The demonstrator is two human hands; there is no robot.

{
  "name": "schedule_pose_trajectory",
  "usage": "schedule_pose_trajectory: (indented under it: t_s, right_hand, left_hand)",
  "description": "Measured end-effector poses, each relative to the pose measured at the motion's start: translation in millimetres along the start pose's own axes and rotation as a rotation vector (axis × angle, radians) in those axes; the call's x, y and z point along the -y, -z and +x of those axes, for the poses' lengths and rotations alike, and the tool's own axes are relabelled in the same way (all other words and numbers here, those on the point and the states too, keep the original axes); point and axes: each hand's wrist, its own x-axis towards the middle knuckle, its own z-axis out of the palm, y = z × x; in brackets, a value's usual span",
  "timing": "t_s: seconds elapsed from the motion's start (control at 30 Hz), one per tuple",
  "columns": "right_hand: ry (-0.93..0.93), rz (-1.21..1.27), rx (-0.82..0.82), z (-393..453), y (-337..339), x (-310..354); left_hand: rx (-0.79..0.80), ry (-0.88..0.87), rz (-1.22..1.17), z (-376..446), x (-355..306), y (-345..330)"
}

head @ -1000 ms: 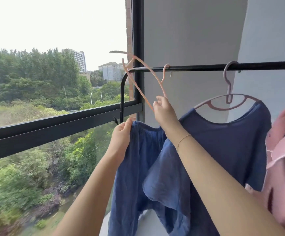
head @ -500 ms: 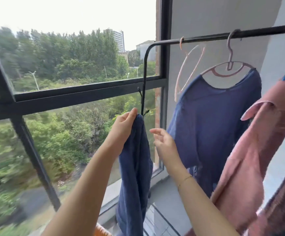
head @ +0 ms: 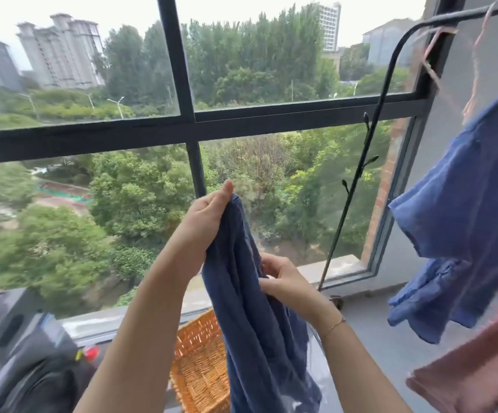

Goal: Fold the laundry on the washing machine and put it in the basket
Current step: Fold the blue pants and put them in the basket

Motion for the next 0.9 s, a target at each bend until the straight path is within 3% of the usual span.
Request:
schedule_pose_trajectory:
  t_s: [0.17, 0.3, 0.43, 0.53, 0.73, 0.9]
  right_hand:
    - [-0.051, -0.167, 0.032, 21, -98, -3]
    - [-0.023, -0.334, -0.125, 31, -192, -3]
    - [0.025, -0.294, -0.188, 30, -287, 14]
    - [0.032, -0.278, -0.222, 32, -337, 21]
    - [0.072, -0.360, -0.249, 36, -417, 28]
    - [0.091, -0.459, -0.233, 51, -460, 17]
  left_hand:
    - [-0.129, 0.003, -0.033, -54, 2, 117]
    - [-0.305, 0.047, -0.043, -113, 6, 218]
    - [-0.301, -0.024, 0.039, -176, 17, 301]
    - [-0.218, 0.016, 0.232, -216, 22, 352]
    - [-0.231, 0.311, 0.450, -273, 29, 435]
    - [-0.439, 0.204, 0.399, -281, 37, 473]
